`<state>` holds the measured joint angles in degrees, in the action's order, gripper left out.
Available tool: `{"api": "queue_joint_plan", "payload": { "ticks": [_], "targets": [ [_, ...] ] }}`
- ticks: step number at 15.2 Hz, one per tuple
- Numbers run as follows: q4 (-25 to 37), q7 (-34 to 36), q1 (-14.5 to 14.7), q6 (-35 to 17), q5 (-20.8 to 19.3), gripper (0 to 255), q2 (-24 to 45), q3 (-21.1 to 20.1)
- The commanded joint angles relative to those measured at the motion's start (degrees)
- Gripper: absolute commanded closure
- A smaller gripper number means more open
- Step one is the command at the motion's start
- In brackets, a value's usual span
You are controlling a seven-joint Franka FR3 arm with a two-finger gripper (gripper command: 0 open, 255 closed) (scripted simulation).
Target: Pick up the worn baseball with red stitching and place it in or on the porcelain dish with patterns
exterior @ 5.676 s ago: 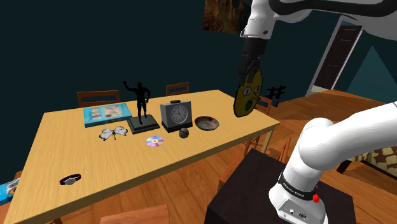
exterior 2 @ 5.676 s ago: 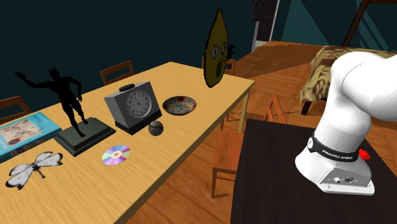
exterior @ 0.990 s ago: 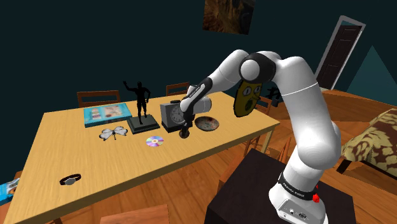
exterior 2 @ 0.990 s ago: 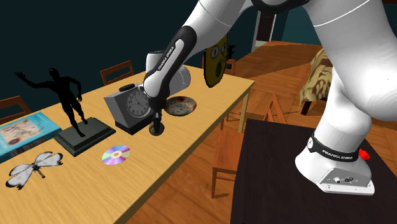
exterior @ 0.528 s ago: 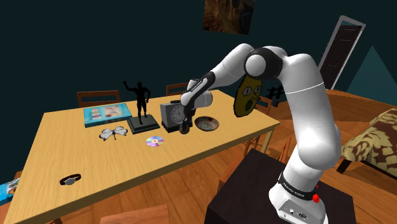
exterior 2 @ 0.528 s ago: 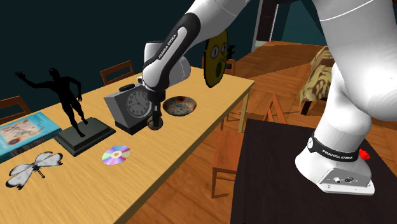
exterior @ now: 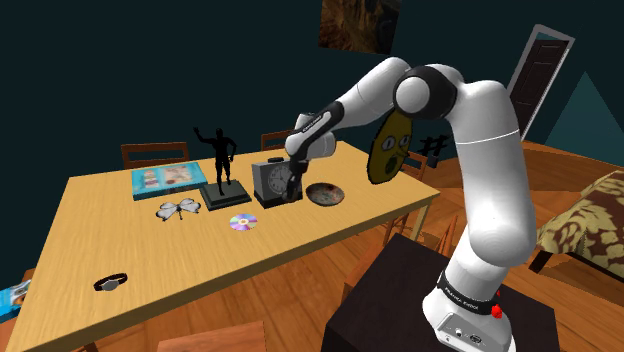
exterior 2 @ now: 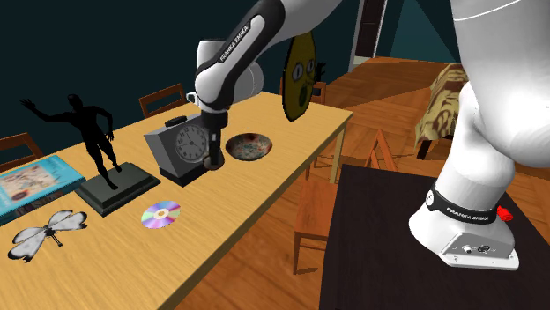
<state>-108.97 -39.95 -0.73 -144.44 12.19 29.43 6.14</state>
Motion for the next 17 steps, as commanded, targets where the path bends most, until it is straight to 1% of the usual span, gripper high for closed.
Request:
{"api": "queue_joint_plan", "payload": {
  "ticks": [1, 6, 12, 17],
  "targets": [
    [0.2, 0.2, 0.1, 1.2, -0.3, 255, -1.0, 0.2],
    [0.4, 0.9, 0.4, 3.9, -1.0, 255, -3.5, 0.7],
    [0.8, -7.3, -5.8, 5.1, 0.6, 255, -3.6, 1.7],
    [2.9, -13.8, -10.9, 7.0, 1.9, 255, -2.6, 2.7]
  ]
}}
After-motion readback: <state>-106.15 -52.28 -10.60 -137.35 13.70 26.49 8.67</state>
